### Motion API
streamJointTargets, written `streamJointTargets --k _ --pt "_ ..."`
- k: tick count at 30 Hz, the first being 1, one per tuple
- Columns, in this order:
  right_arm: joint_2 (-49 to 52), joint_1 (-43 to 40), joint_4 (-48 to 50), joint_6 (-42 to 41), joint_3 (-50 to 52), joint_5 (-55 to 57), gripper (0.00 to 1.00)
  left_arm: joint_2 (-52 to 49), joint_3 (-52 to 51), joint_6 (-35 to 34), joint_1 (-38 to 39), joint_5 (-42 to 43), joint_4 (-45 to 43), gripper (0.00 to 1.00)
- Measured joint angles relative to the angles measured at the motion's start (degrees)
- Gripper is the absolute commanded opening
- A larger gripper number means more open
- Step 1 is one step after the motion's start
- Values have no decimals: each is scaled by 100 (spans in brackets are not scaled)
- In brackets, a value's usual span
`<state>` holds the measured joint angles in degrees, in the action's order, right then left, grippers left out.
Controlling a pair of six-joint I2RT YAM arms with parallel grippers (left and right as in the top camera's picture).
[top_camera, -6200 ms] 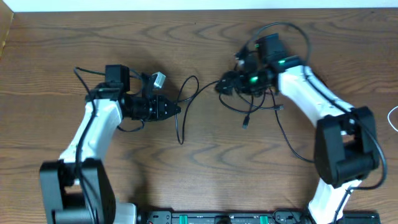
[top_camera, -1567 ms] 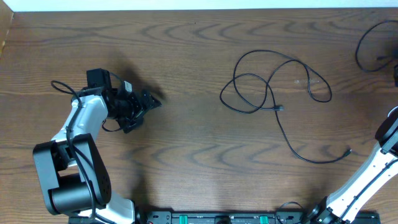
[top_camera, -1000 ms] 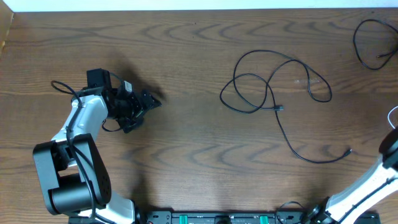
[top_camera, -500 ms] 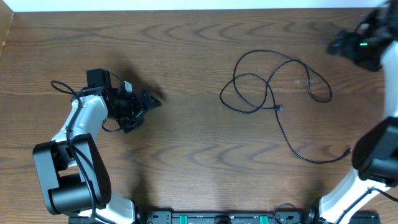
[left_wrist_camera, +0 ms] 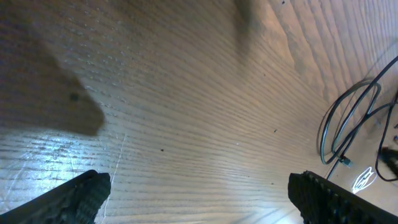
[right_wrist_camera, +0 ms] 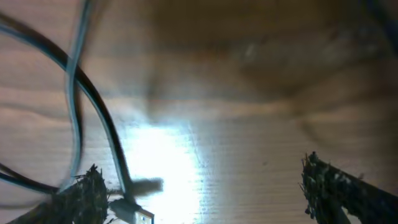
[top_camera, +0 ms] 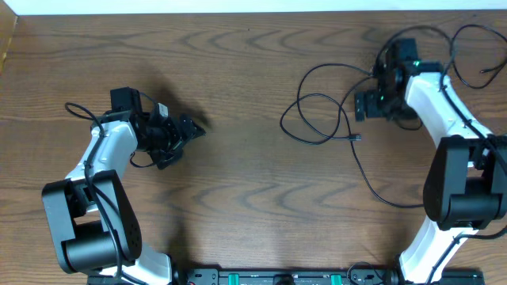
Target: Untangle cables
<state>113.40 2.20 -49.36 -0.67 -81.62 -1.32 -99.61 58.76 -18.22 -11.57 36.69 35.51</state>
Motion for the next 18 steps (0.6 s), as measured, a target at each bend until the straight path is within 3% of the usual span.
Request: streamJointTargets --k 9,18 --pt "33 629 492 229 162 -911 99 0 0 0 0 -2 0 98" --pt "9 835 1561 -409 844 -656 96 0 0 0 0 -2 0 98"
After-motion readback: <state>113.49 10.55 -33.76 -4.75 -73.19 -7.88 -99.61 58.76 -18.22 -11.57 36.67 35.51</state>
